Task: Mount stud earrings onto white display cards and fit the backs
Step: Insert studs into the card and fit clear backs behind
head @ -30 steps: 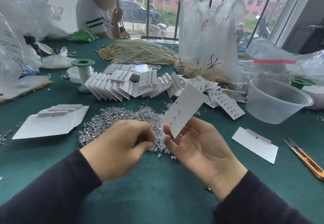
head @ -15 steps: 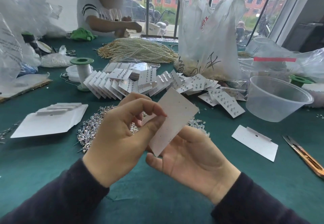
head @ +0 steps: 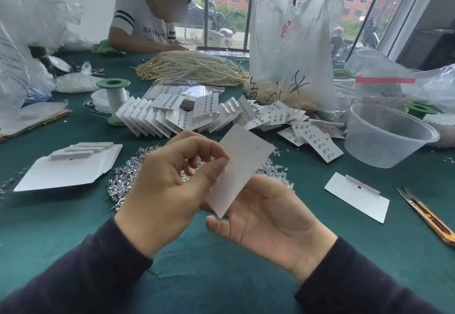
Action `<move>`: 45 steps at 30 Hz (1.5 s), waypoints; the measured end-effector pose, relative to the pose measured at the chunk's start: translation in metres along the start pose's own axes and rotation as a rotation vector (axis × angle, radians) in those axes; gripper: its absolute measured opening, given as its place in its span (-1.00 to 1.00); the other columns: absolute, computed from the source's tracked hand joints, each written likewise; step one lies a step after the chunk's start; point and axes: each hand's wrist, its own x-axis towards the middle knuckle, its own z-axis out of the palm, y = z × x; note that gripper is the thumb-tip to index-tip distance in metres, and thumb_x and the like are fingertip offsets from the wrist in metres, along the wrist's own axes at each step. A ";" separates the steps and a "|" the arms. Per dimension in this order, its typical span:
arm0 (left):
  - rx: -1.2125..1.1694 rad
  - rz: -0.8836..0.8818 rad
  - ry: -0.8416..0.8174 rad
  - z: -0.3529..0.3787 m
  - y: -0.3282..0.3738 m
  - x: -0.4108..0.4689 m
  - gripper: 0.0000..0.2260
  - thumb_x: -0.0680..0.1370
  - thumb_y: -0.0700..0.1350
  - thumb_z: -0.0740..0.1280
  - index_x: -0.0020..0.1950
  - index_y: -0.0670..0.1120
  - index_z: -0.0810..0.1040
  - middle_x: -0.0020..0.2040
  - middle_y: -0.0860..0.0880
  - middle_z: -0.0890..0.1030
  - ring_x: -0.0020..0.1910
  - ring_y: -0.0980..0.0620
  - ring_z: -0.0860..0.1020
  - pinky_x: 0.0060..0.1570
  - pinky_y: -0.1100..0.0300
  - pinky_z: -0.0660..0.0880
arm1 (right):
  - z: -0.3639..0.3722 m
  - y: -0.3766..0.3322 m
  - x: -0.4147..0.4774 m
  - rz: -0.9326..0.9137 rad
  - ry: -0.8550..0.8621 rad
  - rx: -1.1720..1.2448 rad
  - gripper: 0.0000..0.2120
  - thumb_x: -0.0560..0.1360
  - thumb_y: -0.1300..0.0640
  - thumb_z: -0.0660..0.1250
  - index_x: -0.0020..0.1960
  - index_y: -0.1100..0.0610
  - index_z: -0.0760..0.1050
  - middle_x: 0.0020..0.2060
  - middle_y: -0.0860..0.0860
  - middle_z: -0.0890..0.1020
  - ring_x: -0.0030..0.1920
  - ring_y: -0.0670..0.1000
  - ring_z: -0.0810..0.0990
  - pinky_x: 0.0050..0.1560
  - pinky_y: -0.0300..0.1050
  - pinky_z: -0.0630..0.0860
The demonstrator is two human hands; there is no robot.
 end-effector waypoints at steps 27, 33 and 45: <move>-0.372 -0.233 0.087 0.007 -0.001 -0.002 -0.90 0.30 -0.12 0.36 -0.28 0.04 0.65 -0.35 0.05 0.63 -0.32 0.19 0.54 -0.30 0.42 0.46 | -0.002 -0.002 0.002 0.031 -0.025 -0.106 -0.55 0.36 0.13 0.35 0.21 0.20 0.37 -0.09 0.07 0.49 -0.20 -0.01 0.52 -0.28 -0.20 0.53; -0.369 -0.225 0.128 0.007 0.001 -0.002 -0.90 0.30 -0.11 0.35 -0.26 0.04 0.65 -0.35 0.06 0.64 -0.32 0.20 0.55 -0.30 0.42 0.47 | -0.001 -0.003 0.000 0.040 -0.047 -0.098 -0.69 0.33 0.15 0.38 0.05 0.17 0.47 -0.13 0.07 0.51 -0.21 0.01 0.51 -0.30 -0.18 0.53; -0.167 -0.198 0.119 0.006 0.000 -0.004 -0.92 0.29 -0.05 0.39 -0.24 0.04 0.63 -0.30 -0.15 0.60 -0.31 -0.05 0.51 -0.39 0.24 0.49 | 0.002 -0.002 -0.001 0.040 -0.002 -0.088 -0.67 0.42 0.23 0.26 0.18 0.23 0.36 -0.10 0.13 0.51 -0.18 0.04 0.55 -0.31 -0.19 0.56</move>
